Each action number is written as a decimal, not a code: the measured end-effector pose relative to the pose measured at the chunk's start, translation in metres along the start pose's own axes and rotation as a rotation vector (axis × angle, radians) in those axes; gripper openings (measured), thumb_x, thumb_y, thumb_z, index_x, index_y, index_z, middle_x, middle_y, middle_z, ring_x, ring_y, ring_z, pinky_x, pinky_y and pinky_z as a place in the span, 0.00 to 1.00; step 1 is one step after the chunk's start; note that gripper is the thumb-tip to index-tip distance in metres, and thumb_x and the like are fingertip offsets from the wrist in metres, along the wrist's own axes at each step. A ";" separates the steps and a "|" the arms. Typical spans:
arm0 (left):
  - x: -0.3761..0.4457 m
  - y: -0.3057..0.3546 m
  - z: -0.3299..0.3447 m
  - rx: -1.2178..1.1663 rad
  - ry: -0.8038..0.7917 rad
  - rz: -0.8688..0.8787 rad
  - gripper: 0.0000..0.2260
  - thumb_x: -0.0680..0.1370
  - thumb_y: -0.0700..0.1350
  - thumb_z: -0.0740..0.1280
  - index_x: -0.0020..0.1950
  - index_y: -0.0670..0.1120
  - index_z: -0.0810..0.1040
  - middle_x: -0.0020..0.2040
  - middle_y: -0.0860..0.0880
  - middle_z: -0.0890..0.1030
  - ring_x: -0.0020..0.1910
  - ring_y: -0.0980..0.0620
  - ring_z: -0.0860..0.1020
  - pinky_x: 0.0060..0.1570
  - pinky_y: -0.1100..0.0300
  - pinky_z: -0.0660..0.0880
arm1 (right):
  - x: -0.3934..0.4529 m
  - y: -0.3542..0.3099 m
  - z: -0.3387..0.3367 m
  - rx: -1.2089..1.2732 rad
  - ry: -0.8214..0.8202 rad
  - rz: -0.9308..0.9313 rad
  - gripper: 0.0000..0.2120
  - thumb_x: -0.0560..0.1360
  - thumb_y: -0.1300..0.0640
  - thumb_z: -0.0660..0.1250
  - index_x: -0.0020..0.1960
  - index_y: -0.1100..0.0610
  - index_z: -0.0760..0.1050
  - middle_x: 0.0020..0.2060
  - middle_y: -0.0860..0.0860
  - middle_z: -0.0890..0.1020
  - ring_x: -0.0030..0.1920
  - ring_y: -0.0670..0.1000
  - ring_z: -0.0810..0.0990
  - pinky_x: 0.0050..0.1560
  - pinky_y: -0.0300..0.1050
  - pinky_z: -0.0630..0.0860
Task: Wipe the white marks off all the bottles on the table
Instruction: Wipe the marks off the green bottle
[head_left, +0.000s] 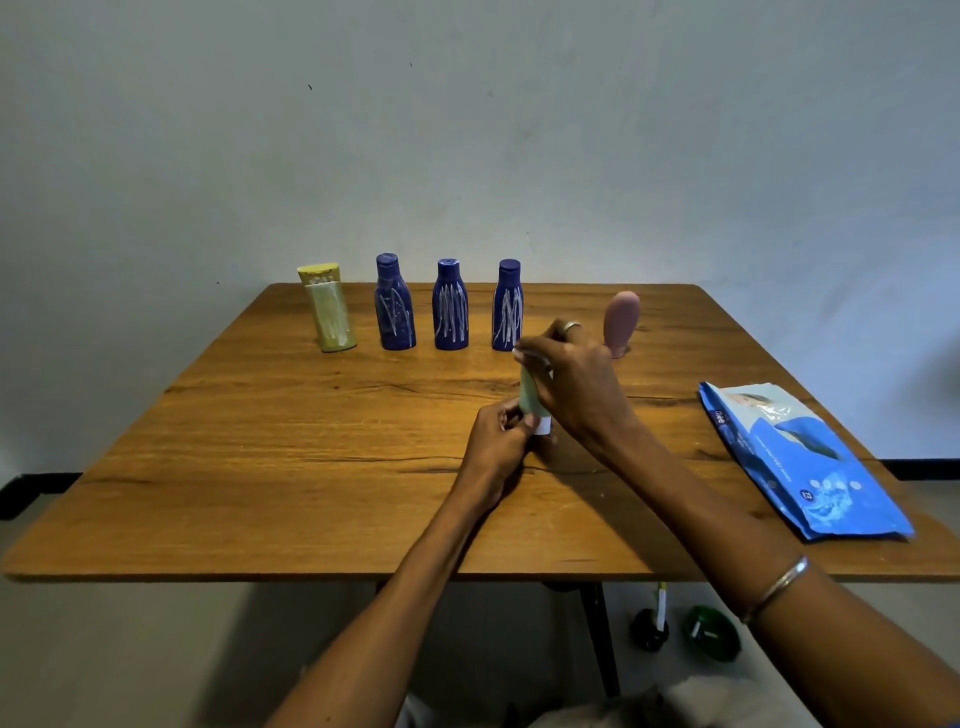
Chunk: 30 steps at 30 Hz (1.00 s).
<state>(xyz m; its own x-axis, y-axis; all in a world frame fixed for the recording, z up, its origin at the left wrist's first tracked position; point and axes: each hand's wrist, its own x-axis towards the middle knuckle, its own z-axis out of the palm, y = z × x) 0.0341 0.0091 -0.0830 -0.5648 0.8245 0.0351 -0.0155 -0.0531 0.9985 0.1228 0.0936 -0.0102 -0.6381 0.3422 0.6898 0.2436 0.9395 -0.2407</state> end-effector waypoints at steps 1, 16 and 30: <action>0.001 0.000 -0.001 0.024 0.005 -0.015 0.10 0.82 0.35 0.63 0.58 0.39 0.83 0.53 0.39 0.85 0.52 0.42 0.84 0.51 0.49 0.80 | -0.008 -0.003 0.001 -0.021 -0.058 -0.016 0.15 0.73 0.62 0.77 0.59 0.62 0.82 0.55 0.65 0.80 0.52 0.63 0.83 0.47 0.55 0.85; 0.000 0.002 0.001 -0.038 0.005 -0.032 0.10 0.83 0.34 0.62 0.62 0.34 0.79 0.56 0.33 0.83 0.46 0.42 0.84 0.49 0.47 0.82 | -0.004 0.012 -0.001 -0.034 0.007 0.071 0.18 0.68 0.66 0.79 0.56 0.60 0.81 0.53 0.62 0.81 0.53 0.61 0.82 0.47 0.54 0.84; -0.002 0.006 -0.002 -0.136 0.025 -0.073 0.11 0.84 0.35 0.61 0.64 0.34 0.78 0.48 0.38 0.83 0.38 0.50 0.82 0.42 0.52 0.80 | -0.051 0.006 0.014 0.347 0.135 0.379 0.09 0.76 0.63 0.74 0.54 0.53 0.83 0.49 0.49 0.85 0.48 0.41 0.83 0.47 0.32 0.80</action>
<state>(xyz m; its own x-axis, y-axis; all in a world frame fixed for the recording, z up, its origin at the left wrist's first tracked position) 0.0337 0.0066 -0.0775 -0.5784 0.8147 -0.0403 -0.1678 -0.0706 0.9833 0.1464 0.0823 -0.0560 -0.4470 0.6752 0.5868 0.1680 0.7077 -0.6863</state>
